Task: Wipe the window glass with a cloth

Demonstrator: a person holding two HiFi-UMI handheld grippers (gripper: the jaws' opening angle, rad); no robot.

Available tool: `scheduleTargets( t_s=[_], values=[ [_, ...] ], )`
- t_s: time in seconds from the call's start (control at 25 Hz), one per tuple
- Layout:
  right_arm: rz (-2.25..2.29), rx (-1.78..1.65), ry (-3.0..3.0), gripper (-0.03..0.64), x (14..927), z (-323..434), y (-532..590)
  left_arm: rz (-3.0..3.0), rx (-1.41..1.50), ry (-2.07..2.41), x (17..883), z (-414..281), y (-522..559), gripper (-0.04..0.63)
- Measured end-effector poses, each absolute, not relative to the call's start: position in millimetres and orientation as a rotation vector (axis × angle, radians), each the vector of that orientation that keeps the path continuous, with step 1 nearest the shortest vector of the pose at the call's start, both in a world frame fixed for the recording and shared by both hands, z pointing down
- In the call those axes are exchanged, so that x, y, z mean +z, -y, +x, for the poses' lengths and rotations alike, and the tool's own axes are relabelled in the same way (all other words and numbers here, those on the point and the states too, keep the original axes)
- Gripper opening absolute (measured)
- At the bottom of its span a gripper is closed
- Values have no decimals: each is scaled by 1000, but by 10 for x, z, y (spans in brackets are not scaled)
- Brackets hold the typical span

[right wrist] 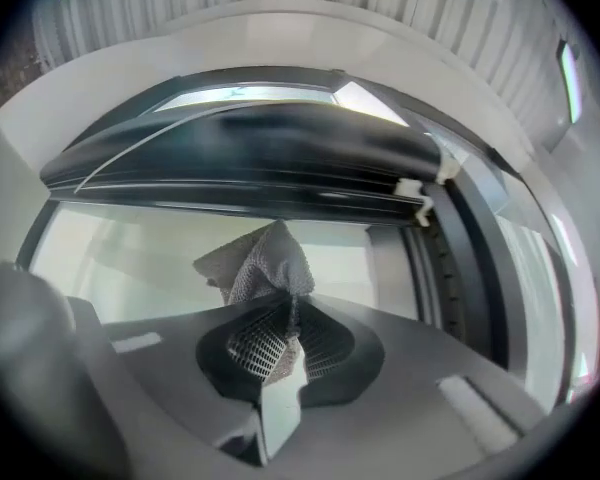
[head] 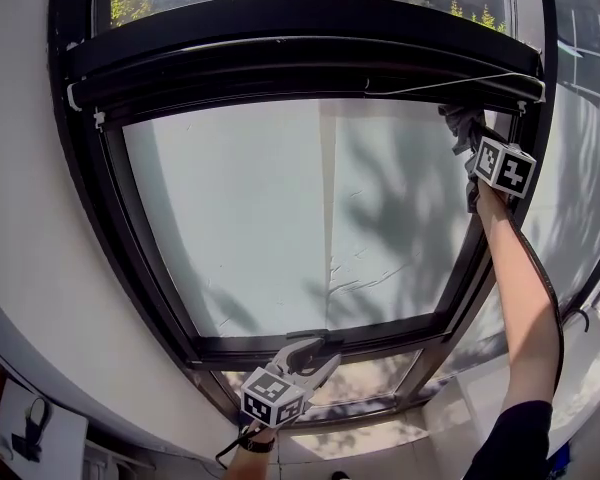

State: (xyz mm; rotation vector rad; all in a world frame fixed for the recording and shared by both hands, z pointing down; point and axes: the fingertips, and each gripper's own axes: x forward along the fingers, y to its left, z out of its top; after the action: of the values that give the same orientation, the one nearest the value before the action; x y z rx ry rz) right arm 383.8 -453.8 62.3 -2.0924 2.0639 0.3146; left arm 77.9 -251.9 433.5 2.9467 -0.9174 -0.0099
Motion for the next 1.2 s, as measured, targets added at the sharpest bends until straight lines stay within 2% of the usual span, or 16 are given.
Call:
scheduleTargets(
  t_s=[0.24, 0.6, 0.84, 1.2],
  values=[
    [-2109, 193, -1920, 17, 709, 4462, 4357, 2928, -1, 973, 4273, 718, 2571, 161],
    [-2093, 228, -1923, 17, 721, 4322, 4310, 2911, -3, 1056, 4219, 544, 2616, 153],
    [-1853, 286, -2128, 17, 648, 3386, 4325, 2875, 23, 1089, 4300, 458, 2681, 153],
    [-1482, 426, -2497, 17, 747, 1372, 4301, 2790, 4, 1266, 4282, -85, 2682, 153]
  ],
)
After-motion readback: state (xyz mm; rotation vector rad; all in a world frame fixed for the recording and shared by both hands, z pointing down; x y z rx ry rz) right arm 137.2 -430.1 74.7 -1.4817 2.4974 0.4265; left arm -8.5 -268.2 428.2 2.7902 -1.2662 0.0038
